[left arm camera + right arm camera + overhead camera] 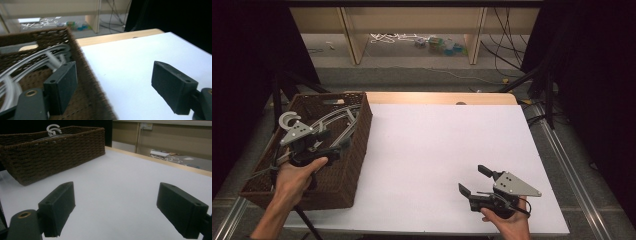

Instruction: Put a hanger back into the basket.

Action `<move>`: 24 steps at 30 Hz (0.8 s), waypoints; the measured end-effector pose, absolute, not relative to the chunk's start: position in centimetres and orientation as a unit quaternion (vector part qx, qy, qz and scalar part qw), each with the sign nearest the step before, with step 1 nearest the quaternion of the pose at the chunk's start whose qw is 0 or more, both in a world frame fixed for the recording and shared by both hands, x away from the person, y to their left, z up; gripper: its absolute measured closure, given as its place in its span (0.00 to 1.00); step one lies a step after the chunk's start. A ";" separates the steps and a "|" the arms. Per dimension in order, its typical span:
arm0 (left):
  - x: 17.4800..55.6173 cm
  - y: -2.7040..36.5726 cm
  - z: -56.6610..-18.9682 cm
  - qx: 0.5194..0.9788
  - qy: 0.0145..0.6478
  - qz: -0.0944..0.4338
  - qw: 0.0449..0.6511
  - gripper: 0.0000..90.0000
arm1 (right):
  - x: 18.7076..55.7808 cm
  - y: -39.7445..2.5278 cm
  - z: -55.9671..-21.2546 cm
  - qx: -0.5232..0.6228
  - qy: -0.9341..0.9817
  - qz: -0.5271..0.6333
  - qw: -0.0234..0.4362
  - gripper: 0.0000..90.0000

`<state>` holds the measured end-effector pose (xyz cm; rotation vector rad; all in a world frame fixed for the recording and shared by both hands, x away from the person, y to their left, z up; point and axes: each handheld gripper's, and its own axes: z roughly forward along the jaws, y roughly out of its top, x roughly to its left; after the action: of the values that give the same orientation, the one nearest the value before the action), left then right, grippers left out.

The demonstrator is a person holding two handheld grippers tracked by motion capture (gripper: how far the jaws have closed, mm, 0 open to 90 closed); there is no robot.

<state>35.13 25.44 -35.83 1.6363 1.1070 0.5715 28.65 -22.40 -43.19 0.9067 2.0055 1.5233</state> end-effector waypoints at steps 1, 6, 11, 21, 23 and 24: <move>35.0 25.0 -35.8 0.684 0.454 0.235 0.520 0.22 | 28.7 -22.4 -43.2 0.330 0.729 0.553 0.230 0.18; 34.5 23.5 -36.0 0.686 0.442 0.227 0.531 0.22 | 28.7 -22.4 -43.2 0.329 0.726 0.557 0.232 0.18; 33.8 22.0 -36.5 0.690 0.425 0.219 0.543 0.22 | 28.7 -22.4 -43.2 0.330 0.730 0.553 0.231 0.18; 32.6 19.9 -37.2 0.696 0.389 0.215 0.563 0.22 | 28.7 -22.4 -43.2 0.328 0.730 0.555 0.228 0.18; 32.4 19.5 -37.4 0.698 0.386 0.212 0.565 0.22 | 28.7 -22.4 -43.3 0.329 0.731 0.554 0.225 0.18; 32.3 19.3 -37.5 0.698 0.383 0.211 0.567 0.22 | 28.7 -22.4 -43.3 0.331 0.731 0.552 0.225 0.18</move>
<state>32.29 19.31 -37.55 1.6410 0.9011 0.4970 28.72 -22.37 -43.26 0.9130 2.0167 1.5225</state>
